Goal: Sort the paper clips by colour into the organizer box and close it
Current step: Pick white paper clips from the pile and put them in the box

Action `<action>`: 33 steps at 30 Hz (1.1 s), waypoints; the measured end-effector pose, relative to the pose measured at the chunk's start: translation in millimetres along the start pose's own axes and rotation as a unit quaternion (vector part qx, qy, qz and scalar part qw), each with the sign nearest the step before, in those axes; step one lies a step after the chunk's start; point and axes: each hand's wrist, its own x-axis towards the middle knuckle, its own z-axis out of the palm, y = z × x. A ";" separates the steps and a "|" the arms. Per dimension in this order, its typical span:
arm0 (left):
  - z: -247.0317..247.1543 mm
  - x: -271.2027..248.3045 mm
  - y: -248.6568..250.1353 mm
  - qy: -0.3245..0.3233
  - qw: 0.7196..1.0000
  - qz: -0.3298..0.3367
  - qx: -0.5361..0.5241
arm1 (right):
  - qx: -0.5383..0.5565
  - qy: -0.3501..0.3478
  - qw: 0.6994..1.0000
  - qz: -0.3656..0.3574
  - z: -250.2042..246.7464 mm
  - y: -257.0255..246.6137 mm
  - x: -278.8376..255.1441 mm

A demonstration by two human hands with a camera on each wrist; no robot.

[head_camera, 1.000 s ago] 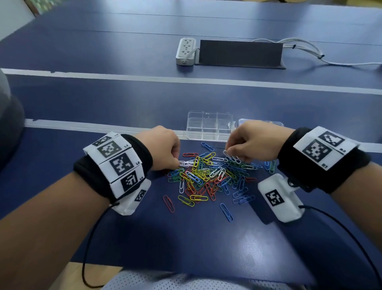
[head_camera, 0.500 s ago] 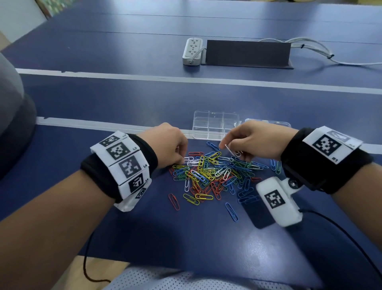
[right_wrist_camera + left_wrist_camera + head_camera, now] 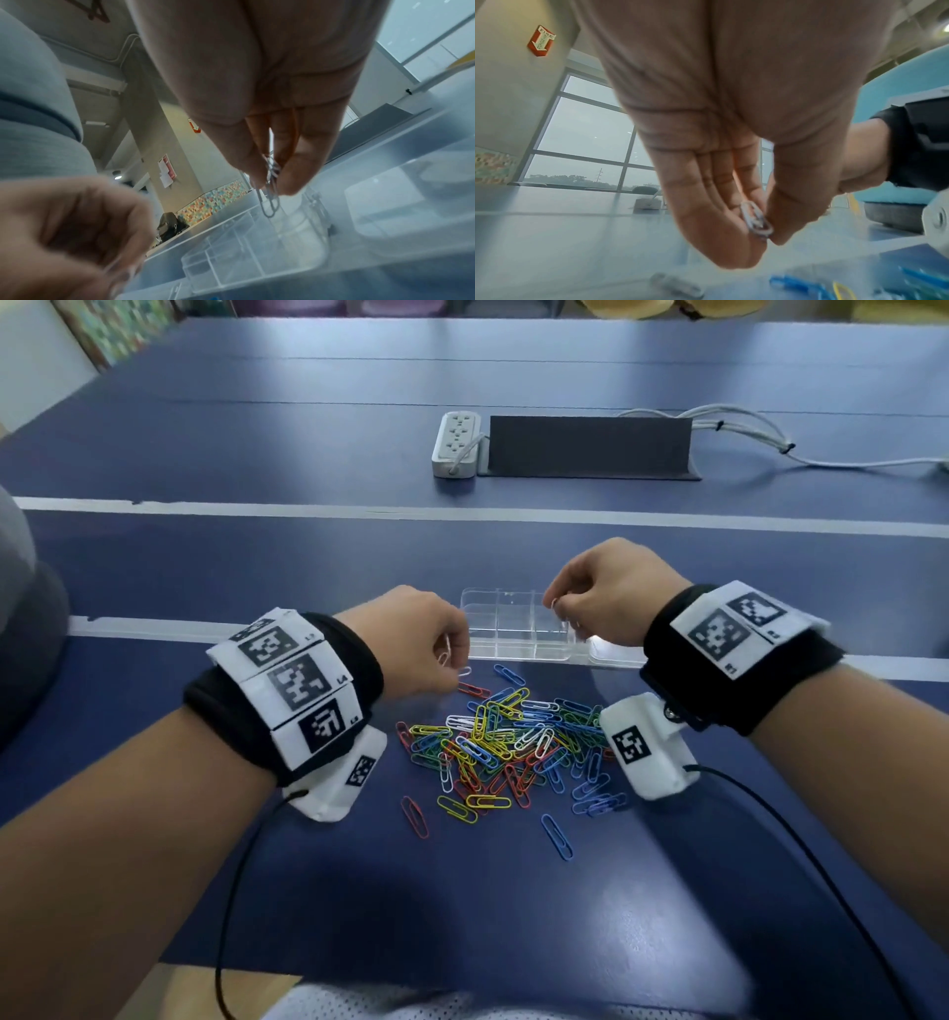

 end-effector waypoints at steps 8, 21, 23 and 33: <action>-8.4 47.9 40.3 0.064 0.996 0.065 -0.015 | -0.046 -0.011 0.999 0.005 -4.9 -8.4 -6.5; -1.4 65.1 55.3 0.073 0.992 0.092 -0.050 | 0.028 -0.017 0.999 0.038 -15.4 17.6 -14.0; -3.0 62.9 49.7 0.087 0.987 0.093 -0.100 | 0.033 -0.012 0.999 0.035 -15.8 18.7 -17.5; -13.6 28.0 -15.3 0.084 0.996 -0.027 -0.014 | -0.082 -0.060 0.992 -0.074 2.3 -11.4 -33.7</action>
